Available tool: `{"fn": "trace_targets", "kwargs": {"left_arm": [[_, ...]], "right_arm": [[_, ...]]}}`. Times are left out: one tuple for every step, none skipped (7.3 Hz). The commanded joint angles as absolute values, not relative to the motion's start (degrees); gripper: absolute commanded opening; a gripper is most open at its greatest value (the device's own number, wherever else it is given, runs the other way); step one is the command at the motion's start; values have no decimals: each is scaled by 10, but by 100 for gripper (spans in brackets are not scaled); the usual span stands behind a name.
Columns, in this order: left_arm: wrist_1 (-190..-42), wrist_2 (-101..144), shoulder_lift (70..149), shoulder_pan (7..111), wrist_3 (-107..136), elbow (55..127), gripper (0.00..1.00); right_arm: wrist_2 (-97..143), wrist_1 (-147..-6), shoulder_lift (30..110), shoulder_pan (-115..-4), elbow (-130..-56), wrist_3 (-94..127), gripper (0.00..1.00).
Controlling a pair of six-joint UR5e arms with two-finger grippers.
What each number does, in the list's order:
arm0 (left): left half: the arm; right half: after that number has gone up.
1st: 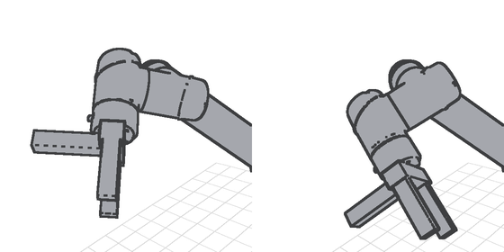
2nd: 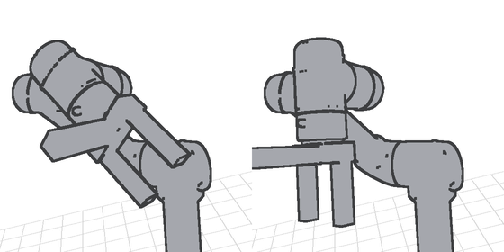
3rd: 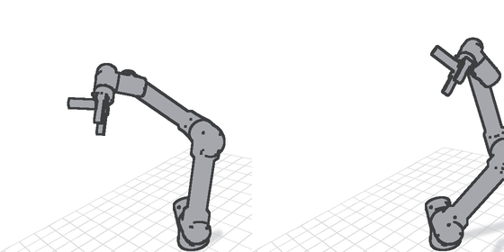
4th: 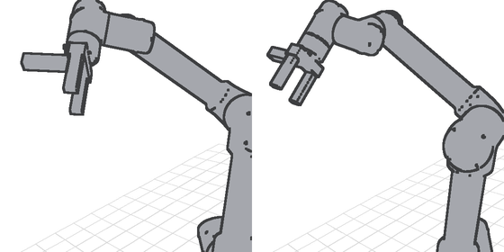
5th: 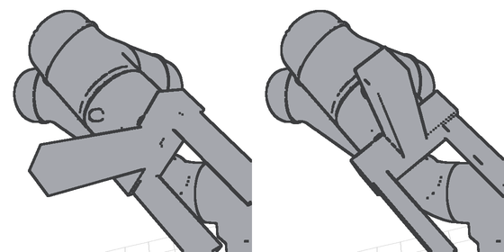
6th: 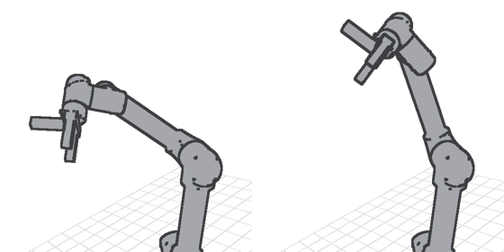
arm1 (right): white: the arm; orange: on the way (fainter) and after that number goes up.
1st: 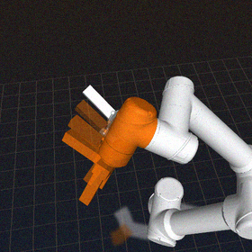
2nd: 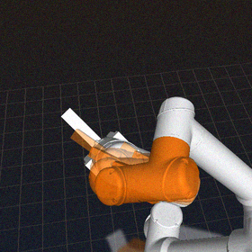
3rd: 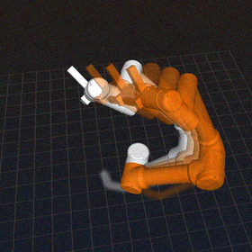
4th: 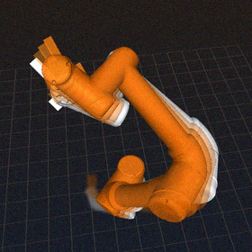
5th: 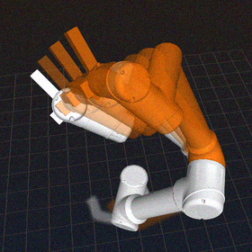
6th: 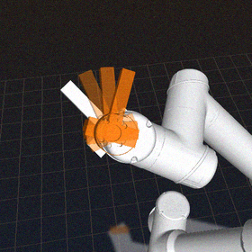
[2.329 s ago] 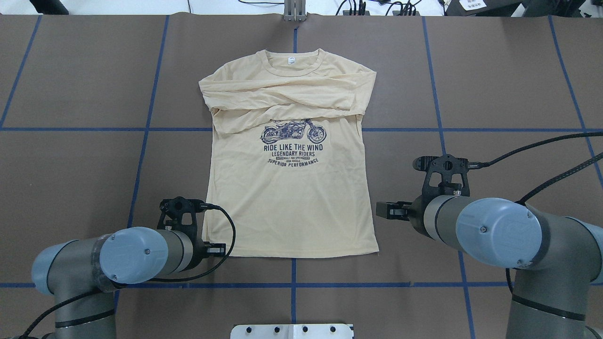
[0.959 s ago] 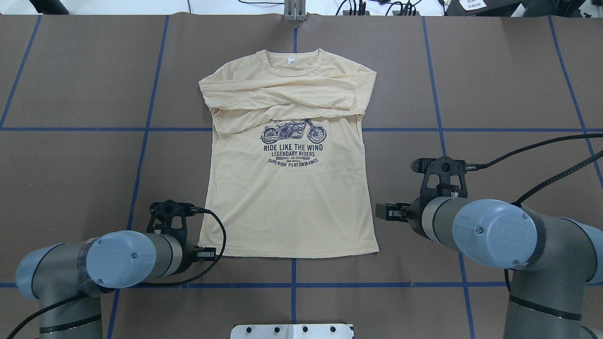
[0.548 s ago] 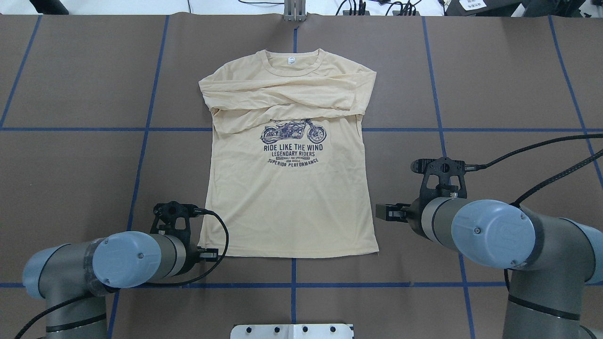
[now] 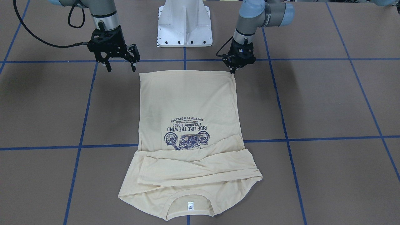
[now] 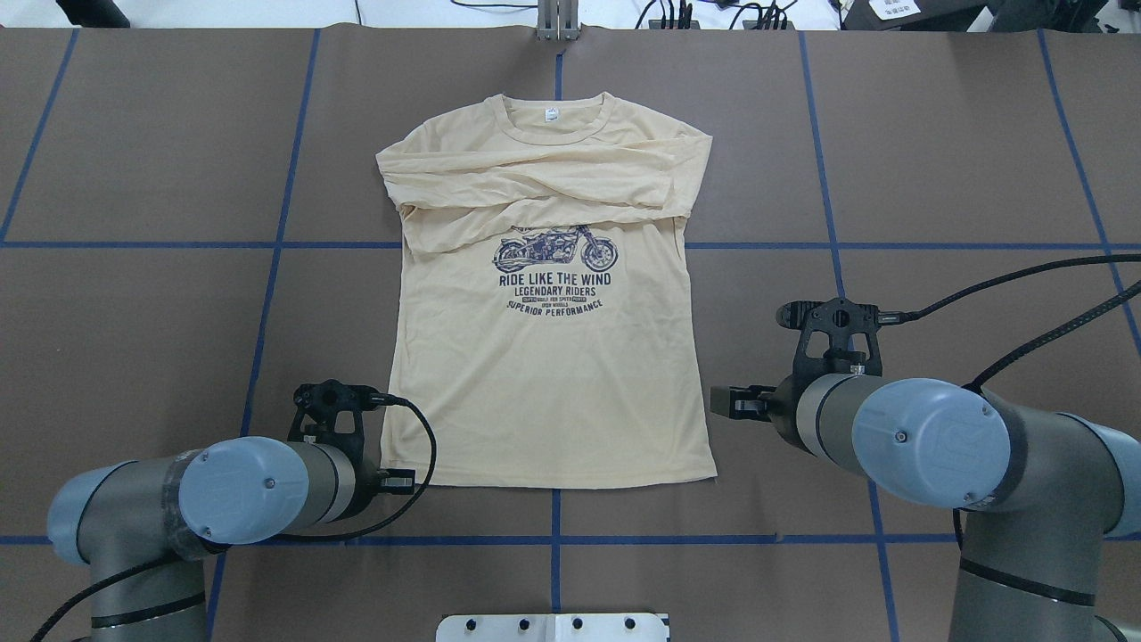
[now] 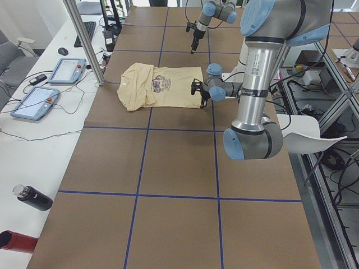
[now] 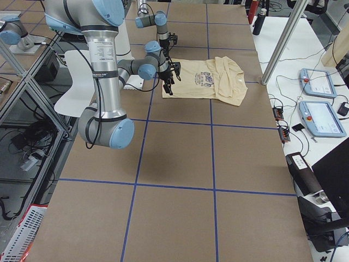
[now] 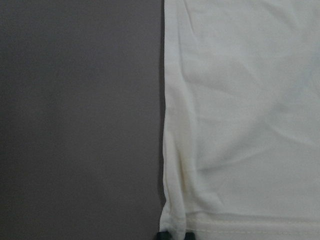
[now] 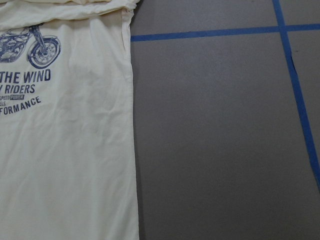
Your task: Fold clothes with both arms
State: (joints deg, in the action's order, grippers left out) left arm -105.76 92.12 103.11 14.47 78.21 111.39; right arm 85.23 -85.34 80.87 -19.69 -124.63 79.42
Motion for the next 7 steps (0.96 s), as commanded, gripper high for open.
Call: {"fn": "trace_targets", "kwargs": {"left_arm": [[-1055,921,1031,149,780,1127,0],[-1051,920,1029,152,780,1138,0],[-1051,919,1029,153,780,1142,0],[-1051,918,1031,153,780,1142,0],[-1051,918,1031,154,780,1142,0],[-1051,918,1031,154,781,1143,0],[-1051,919,1032,154,781,1143,0]], "right_arm": [[853,-853,809,-197,-1246,794,100],[853,-853,809,-197,-1246,795,100],[852,-853,809,-196,-1245,795,100],[839,-852,805,-186,-1234,797,100],[805,-853,774,-174,-1210,799,99],[800,-854,740,-168,-1169,808,98],[789,-854,729,-155,-1145,817,96]]}}
